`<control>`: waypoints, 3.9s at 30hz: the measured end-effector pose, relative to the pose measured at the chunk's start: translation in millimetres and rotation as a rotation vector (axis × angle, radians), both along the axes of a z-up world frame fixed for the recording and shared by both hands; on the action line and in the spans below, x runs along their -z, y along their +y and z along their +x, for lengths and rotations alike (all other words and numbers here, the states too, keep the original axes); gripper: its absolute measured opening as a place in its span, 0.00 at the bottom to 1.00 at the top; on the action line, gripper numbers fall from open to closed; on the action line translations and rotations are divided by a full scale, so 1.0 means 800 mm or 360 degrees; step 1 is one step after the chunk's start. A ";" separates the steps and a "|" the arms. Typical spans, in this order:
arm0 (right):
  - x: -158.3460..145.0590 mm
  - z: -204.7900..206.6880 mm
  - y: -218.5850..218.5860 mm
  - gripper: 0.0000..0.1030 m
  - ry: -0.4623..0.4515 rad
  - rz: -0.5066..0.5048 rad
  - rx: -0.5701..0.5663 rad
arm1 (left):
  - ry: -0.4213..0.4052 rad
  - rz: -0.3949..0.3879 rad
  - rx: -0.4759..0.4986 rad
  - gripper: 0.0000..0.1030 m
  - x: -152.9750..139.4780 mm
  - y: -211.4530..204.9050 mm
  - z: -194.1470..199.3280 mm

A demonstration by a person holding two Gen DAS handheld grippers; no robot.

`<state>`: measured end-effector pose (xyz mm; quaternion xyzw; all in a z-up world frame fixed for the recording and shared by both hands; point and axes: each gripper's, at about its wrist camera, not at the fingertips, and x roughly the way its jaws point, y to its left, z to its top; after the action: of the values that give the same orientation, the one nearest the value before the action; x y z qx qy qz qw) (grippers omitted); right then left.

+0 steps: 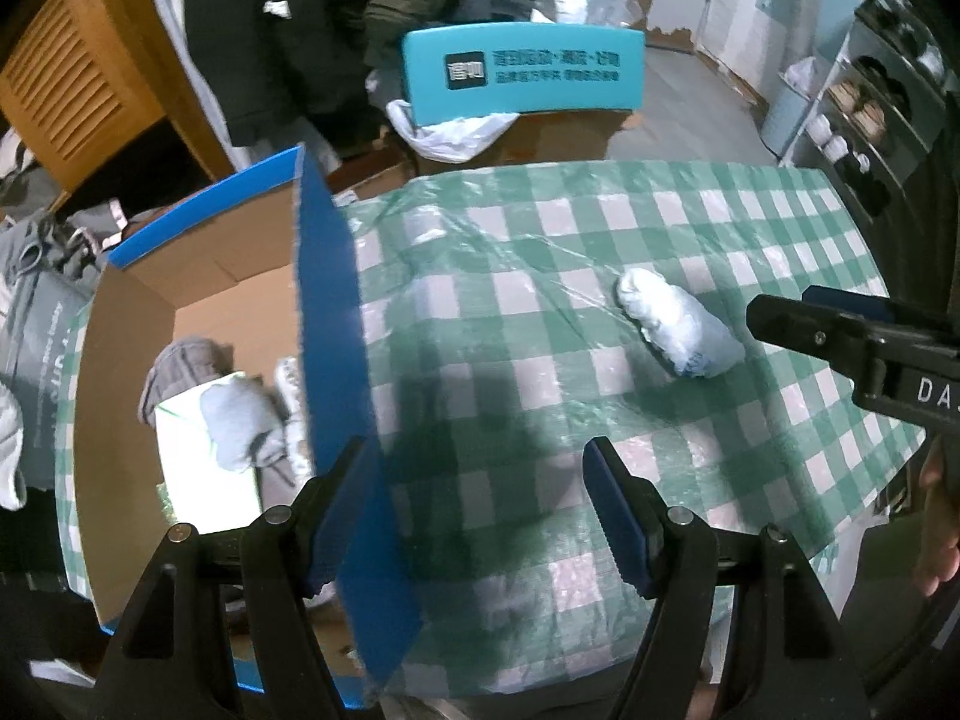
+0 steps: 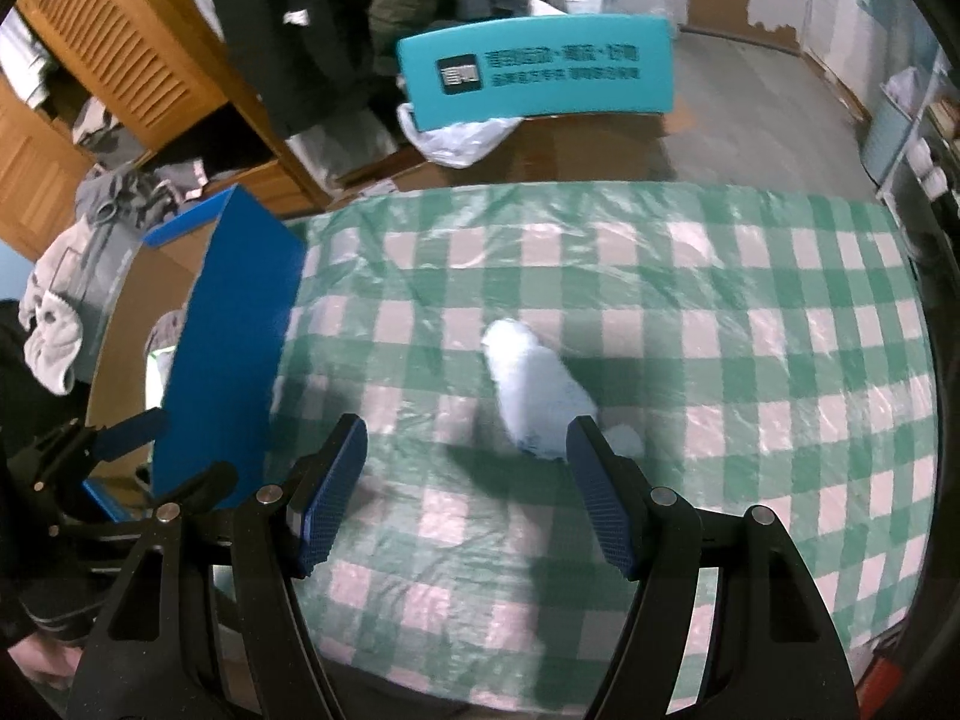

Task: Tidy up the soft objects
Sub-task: 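Withdraw both tools from the box toward the white sock and wrapped roll, then grasp the white sock with the right tool while the left tool grasps the white wrapped roll, then lift the sock and wrapped roll and carry them toward the box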

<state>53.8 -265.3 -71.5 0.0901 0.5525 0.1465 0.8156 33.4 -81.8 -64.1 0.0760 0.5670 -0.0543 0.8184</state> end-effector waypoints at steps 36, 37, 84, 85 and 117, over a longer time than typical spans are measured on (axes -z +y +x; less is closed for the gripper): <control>0.132 0.050 -0.070 0.70 0.0409 -0.0077 0.0309 | 0.0246 0.0075 0.0066 0.71 0.089 -0.062 0.045; 0.135 0.051 -0.067 0.70 0.0419 -0.0084 0.0299 | 0.0248 0.0074 0.0064 0.71 0.089 -0.061 0.045; 0.130 0.020 -0.044 0.12 0.0337 -0.0161 0.0166 | 0.0322 -0.0092 -0.0045 0.71 0.097 -0.040 0.056; 0.128 0.022 -0.046 0.12 0.0326 -0.0156 0.0169 | 0.0324 -0.0102 -0.0060 0.71 0.097 -0.041 0.059; 0.077 0.069 -0.070 0.12 0.0074 -0.0249 0.0074 | 0.0509 -0.0350 -0.0459 0.79 0.139 -0.104 0.157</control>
<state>109.3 -321.1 -132.9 0.0422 0.5789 0.0817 0.8102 159.2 -164.8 -175.1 -0.1050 0.6851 -0.0097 0.7208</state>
